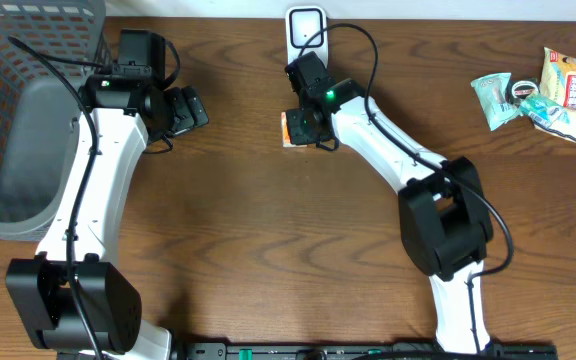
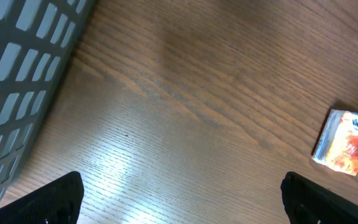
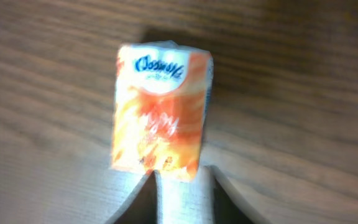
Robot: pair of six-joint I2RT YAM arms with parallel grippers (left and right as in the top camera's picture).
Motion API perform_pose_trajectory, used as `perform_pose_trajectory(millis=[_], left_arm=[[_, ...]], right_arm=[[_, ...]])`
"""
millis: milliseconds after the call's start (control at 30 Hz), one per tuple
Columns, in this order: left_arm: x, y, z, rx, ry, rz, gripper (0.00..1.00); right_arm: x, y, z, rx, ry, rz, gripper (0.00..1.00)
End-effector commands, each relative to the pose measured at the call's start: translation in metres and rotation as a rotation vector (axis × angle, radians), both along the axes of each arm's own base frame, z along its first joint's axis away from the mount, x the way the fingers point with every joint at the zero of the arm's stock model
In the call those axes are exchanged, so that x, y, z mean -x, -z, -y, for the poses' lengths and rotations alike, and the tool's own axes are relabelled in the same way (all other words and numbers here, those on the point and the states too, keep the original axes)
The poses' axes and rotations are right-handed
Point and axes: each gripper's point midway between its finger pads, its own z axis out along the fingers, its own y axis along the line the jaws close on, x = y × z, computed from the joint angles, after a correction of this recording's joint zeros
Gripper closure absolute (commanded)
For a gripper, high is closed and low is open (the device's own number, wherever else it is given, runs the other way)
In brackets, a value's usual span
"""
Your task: Scan the item barcode
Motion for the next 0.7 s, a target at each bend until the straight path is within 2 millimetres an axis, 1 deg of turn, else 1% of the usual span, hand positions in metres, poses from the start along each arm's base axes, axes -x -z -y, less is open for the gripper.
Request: perform_pose_trajectory(millis=[0,67,167,200,267,333,400,433,667], left_arm=[[-0.001,0.0,-0.004,-0.014,-0.003,-0.002,0.0],[-0.001,0.0,-0.004,-0.014,-0.003,-0.002,0.0],[-0.001,0.0,-0.004,-0.014,-0.003,-0.002,0.0],[-0.001,0.0,-0.004,-0.014,-0.003,-0.002,0.0],[-0.001,0.0,-0.004,-0.014,-0.003,-0.002,0.0],[-0.001,0.0,-0.004,-0.014,-0.003,-0.002,0.0],[-0.001,0.0,-0.004,-0.014,-0.003,-0.002,0.0],[-0.001,0.0,-0.004,-0.014,-0.003,-0.002,0.0],[-0.001,0.0,-0.004,-0.014,-0.003,-0.002,0.0]], right_arm=[[0.003,-0.034,0.005,0.016,-0.017,0.059,0.67],[0.004,-0.046,0.01,0.025,-0.009,0.077,0.58],[0.003,-0.06,0.009,0.006,-0.01,0.103,0.48],[0.003,-0.061,0.006,0.0,-0.013,0.11,0.43],[0.004,-0.061,0.002,-0.003,-0.021,0.114,0.26],[0.005,-0.059,-0.003,-0.003,-0.03,0.112,0.22],[0.009,-0.059,-0.009,-0.003,-0.044,0.111,0.05],[0.011,-0.059,-0.011,-0.004,-0.049,0.112,0.01],[0.014,-0.061,-0.024,-0.016,-0.073,0.131,0.01]])
